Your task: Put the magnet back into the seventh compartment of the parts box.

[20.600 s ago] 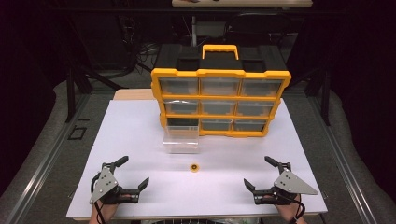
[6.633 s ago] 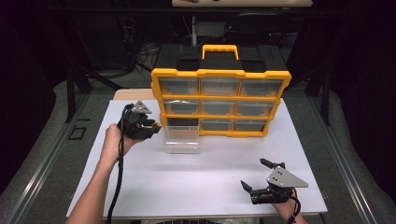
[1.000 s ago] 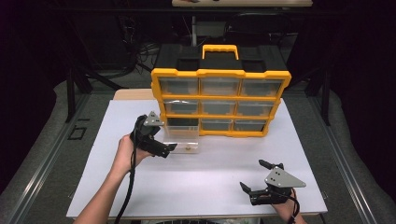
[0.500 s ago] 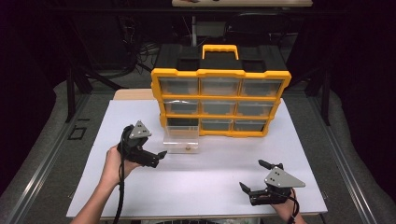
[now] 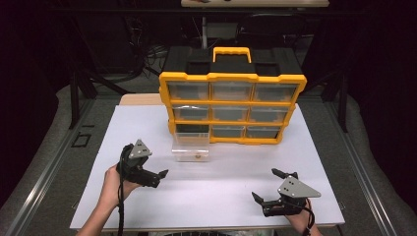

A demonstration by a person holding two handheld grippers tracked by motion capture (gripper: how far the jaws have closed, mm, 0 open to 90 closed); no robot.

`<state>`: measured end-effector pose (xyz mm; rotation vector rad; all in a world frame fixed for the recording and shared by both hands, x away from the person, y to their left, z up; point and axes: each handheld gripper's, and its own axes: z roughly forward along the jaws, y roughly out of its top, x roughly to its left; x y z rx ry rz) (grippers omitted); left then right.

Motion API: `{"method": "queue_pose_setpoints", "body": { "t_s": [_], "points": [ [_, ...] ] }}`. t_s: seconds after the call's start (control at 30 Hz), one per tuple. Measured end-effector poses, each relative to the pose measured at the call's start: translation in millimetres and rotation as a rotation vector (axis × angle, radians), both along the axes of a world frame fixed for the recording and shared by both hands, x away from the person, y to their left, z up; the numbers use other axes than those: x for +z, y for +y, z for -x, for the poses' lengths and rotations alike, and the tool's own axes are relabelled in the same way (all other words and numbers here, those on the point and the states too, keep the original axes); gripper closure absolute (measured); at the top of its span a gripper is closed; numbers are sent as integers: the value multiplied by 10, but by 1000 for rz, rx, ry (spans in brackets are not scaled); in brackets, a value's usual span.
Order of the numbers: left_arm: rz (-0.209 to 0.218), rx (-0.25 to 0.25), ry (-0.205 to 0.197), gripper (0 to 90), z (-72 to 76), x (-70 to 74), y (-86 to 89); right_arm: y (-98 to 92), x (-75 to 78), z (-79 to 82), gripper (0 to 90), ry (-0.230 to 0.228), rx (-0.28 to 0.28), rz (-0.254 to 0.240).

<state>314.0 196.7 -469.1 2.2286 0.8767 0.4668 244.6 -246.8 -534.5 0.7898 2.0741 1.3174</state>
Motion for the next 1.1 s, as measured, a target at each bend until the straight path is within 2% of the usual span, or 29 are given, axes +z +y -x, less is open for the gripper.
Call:
{"method": "queue_pose_setpoints", "body": {
  "t_s": [0.13, 0.23, 0.43, 0.53, 0.67, 0.77, 0.93, 1.1],
  "points": [
    [18, -9, -26, 1, 74, -80, 29, 1, 3, 3, 10, -1, -2, 0],
    [37, -10, -24, 1, 114, -140, 60, 1, 3, 6, 10, 0, -2, -1],
    [44, -1, 9, 1, 161, -309, 129, 7, 1, 5, 10, 1, -2, 2],
    [56, 4, 9, 1, 192, -391, 170, 4, 3, 4, 11, -3, -3, 3],
    [102, 25, -27, 1, 263, -476, 247, 9, 0, 6, 10, 4, -5, 0],
    [105, 32, -53, 1, 327, -537, 299, 12, 2, 10, 11, 4, -2, 1],
    [132, 57, -71, 1, 411, -613, 381, 13, 1, 8, 11, 6, -1, 0],
    [156, 60, -103, 0, 478, -617, 388, 14, -1, 6, 12, 7, -1, 1]
  ]
}}
